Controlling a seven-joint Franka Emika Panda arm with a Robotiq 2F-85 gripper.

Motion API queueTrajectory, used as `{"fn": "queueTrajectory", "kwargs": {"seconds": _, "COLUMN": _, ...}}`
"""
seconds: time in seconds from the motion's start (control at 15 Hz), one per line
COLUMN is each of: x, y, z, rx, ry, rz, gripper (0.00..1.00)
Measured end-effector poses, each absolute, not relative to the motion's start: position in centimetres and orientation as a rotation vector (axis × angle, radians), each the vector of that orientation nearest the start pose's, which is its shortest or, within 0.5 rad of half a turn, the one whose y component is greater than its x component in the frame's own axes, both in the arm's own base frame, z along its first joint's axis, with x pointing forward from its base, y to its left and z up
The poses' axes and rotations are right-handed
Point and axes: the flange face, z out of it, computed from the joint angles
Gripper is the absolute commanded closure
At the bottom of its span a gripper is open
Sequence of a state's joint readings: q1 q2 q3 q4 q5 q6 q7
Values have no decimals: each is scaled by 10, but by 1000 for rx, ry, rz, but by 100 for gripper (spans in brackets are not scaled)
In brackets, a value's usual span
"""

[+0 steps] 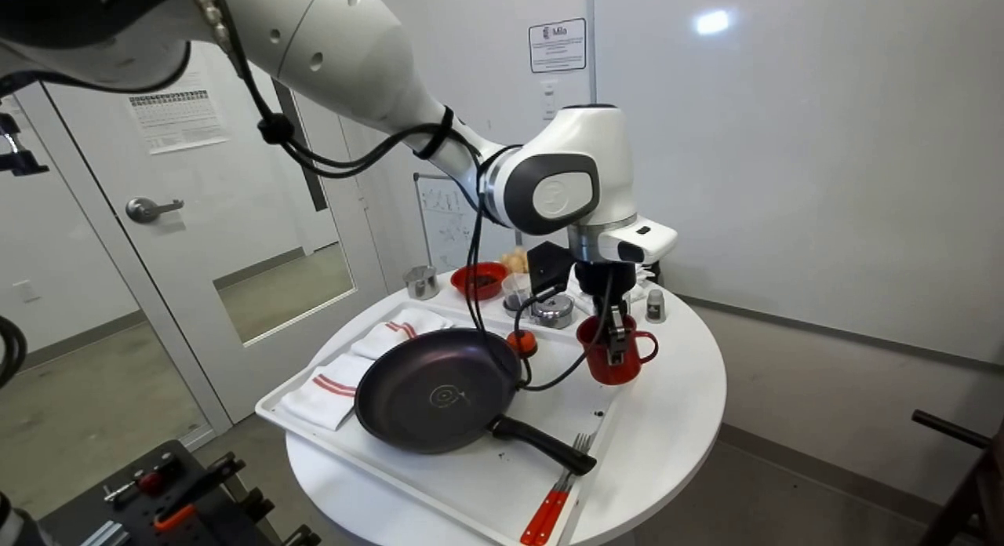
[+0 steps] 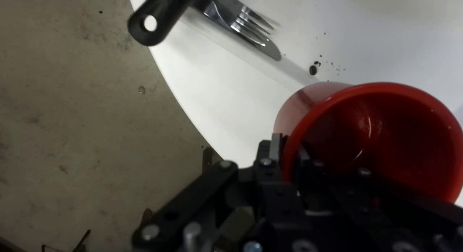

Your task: Move the orange cup to the right front corner of the tray

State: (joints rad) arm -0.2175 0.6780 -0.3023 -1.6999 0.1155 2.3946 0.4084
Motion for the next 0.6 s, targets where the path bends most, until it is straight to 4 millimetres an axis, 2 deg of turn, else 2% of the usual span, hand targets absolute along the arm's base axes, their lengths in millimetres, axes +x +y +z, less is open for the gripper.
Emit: {"fn": "queueTrajectory", "kwargs": {"seconds": 0.6, "x": 521, "y": -310, "z": 239, "rx": -2925, "ry": 1489, "rz": -66, "gripper": 98}}
